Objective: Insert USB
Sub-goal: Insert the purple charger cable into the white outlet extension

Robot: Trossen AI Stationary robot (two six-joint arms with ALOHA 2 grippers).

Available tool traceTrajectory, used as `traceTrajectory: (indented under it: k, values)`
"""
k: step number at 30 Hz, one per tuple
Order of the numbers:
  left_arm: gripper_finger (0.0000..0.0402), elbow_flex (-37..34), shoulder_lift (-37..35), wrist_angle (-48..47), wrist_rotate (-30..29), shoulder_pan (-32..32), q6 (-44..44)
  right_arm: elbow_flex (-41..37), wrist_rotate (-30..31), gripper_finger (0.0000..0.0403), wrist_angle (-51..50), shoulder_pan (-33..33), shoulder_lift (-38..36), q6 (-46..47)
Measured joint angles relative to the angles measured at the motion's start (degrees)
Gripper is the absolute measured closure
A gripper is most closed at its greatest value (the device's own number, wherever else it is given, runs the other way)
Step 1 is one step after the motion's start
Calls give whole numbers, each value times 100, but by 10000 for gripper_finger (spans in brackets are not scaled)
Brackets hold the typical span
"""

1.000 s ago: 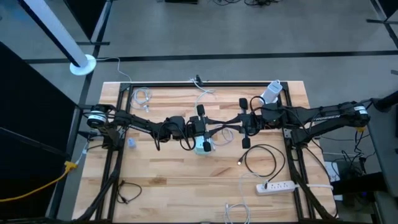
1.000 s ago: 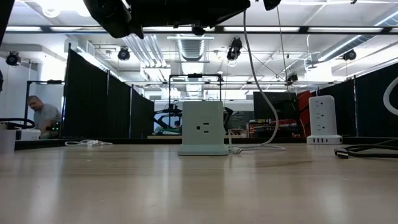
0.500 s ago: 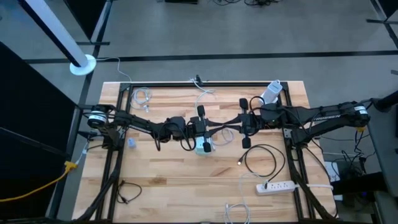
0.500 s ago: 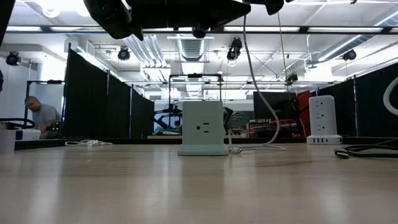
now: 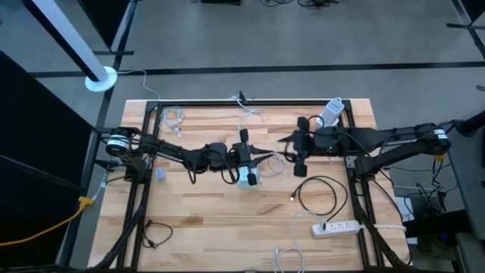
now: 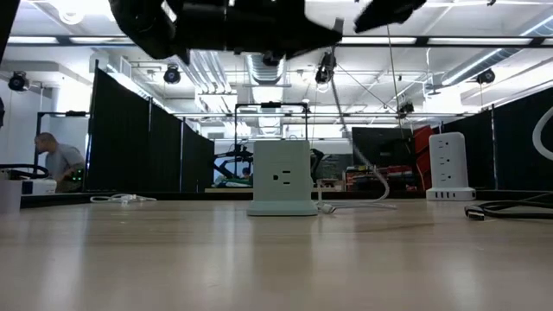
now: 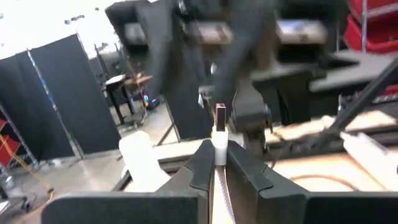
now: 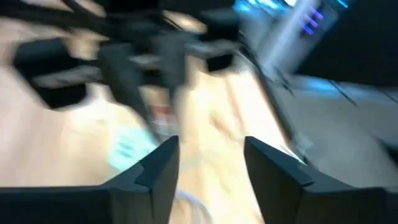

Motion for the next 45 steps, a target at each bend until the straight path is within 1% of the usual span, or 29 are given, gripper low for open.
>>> traceTrajectory:
  k: [2, 3, 6, 7, 9, 12, 15, 17, 21, 23, 27, 32, 35, 36, 40, 45]
  values:
    - [386, -193, -21, -1, -5, 0, -35, 473, 776, 214, -1119, -58, 186, 314]
    - [386, -290, -46, 31, -34, 0, -54, 715, 1028, 209, -1711, -104, 302, 473]
    - [386, -594, -97, 269, -155, -2, -116, 1340, 1504, 198, -3066, -460, 623, 1271]
    - [386, -702, -101, 395, -155, -2, -134, 1517, 1608, 195, -3477, -687, 716, 1627]
    - [386, -912, -101, 729, -153, -2, -146, 1779, 1596, 191, -4238, -1307, 925, 2098]
    - [386, -1174, -105, 1203, -123, -23, -237, 1860, 1286, 184, -5008, -2300, 1205, 2313]
    - [386, -1381, -105, 1409, -105, -45, -371, 1858, 854, 176, -5219, -3243, 1413, 2148]
    - [386, -1476, -105, 1453, -103, -72, -481, 1850, 673, 170, -5236, -3728, 1561, 1947]
    - [386, -1594, -105, 1440, -105, -140, -604, 1847, 588, 156, -5254, -4403, 1844, 1481]
    - [386, -1618, -105, 1444, -103, -179, -619, 1847, 520, 148, -5241, -4638, 2040, 1309]
    - [386, -1631, -105, 1437, -103, -216, -652, 1849, 545, 123, -5244, -4975, 2428, 850]
    - [386, -1643, -105, 1421, -103, -230, -786, 1849, 525, 80, -5296, -5248, 2929, 192]
    - [386, -1648, -103, 1409, -101, -240, -849, 1849, 558, 57, -5298, -5284, 3188, -174]
    - [386, -1648, -103, 1406, -101, -240, -897, 1849, 685, 52, -5296, -5289, 3272, -277]
    - [386, -1648, -103, 1397, -103, -240, -943, 1940, 1023, 41, -5277, -5332, 3562, -421]
    - [386, -1648, -101, 1387, -101, -240, -975, 2177, 952, 38, -5283, -5570, 3889, -536]
